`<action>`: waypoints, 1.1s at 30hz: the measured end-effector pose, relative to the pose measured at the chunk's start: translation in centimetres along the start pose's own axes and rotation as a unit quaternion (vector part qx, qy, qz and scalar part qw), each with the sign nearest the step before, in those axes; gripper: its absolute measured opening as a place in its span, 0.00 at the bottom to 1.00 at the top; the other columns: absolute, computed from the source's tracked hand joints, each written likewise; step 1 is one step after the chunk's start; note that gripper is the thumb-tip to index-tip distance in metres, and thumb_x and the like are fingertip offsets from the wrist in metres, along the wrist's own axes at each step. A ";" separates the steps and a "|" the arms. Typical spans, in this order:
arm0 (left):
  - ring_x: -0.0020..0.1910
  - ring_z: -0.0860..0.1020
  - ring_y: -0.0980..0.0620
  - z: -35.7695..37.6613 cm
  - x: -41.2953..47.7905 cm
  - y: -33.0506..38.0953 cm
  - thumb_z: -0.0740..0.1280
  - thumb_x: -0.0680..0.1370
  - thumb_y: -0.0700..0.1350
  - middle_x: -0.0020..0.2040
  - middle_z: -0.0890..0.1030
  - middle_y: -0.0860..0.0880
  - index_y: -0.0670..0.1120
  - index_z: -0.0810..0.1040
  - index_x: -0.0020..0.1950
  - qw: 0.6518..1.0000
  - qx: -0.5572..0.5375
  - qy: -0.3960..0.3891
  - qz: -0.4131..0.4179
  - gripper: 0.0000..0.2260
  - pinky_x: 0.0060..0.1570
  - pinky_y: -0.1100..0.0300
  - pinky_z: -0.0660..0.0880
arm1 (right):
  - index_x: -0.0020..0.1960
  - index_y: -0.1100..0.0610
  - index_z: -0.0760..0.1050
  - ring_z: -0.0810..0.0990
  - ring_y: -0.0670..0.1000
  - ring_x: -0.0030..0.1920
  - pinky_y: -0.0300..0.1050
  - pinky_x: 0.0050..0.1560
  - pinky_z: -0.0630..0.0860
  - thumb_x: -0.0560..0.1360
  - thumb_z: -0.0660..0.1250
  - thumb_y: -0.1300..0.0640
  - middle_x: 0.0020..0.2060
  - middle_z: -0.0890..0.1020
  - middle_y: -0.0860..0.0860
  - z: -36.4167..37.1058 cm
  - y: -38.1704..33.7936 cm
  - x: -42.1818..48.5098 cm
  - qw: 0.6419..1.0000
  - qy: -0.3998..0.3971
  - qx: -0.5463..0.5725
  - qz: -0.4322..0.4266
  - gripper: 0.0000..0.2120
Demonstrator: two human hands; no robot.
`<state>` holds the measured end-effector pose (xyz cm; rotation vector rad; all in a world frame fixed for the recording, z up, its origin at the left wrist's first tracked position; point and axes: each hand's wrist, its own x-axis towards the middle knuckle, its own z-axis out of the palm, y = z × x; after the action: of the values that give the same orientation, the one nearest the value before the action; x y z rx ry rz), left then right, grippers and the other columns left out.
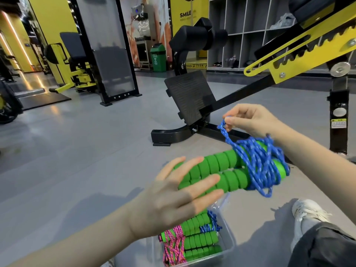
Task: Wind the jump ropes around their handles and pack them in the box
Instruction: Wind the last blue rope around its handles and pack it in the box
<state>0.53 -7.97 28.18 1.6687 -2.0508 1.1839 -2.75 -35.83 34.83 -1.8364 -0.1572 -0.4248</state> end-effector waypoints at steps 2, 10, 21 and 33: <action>0.66 0.69 0.32 -0.1 -0.1 -1.0 0.57 0.79 0.35 0.68 0.72 0.46 0.44 0.72 0.66 0.999 0.009 0.019 -0.042 0.17 0.60 0.39 0.69 | 0.43 0.64 0.77 0.78 0.47 0.35 0.40 0.42 0.77 0.65 0.76 0.58 0.34 0.82 0.53 -0.5 0.7 -0.5 0.998 -0.009 -0.063 0.023 0.13; 0.62 0.73 0.34 1.2 -1.5 -3.4 0.66 0.71 0.29 0.64 0.74 0.46 0.44 0.72 0.66 0.980 0.081 0.053 -0.172 0.24 0.57 0.42 0.73 | 0.50 0.69 0.74 0.81 0.53 0.43 0.44 0.54 0.78 0.73 0.64 0.51 0.41 0.83 0.60 -0.4 -0.3 -0.7 0.977 -0.115 -0.146 0.104 0.19; 0.62 0.72 0.33 1.4 -2.5 -3.9 0.67 0.68 0.27 0.65 0.75 0.45 0.43 0.72 0.65 0.983 0.118 0.017 -0.140 0.27 0.59 0.42 0.71 | 0.35 0.57 0.76 0.80 0.51 0.49 0.47 0.51 0.78 0.67 0.67 0.56 0.45 0.83 0.54 0.7 -1.3 -0.3 0.981 -0.022 0.117 0.153 0.05; 0.61 0.73 0.32 1.8 -2.4 -4.6 0.65 0.72 0.30 0.62 0.79 0.42 0.40 0.78 0.63 0.968 0.106 0.030 -0.226 0.20 0.58 0.43 0.72 | 0.48 0.59 0.76 0.76 0.50 0.45 0.48 0.55 0.74 0.78 0.59 0.62 0.42 0.81 0.53 6.0 0.5 -0.2 0.946 0.050 0.198 0.252 0.08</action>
<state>5.99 -7.61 27.54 2.0244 -1.4323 1.2978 -1.49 -30.27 32.79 -1.3878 0.2793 -0.1106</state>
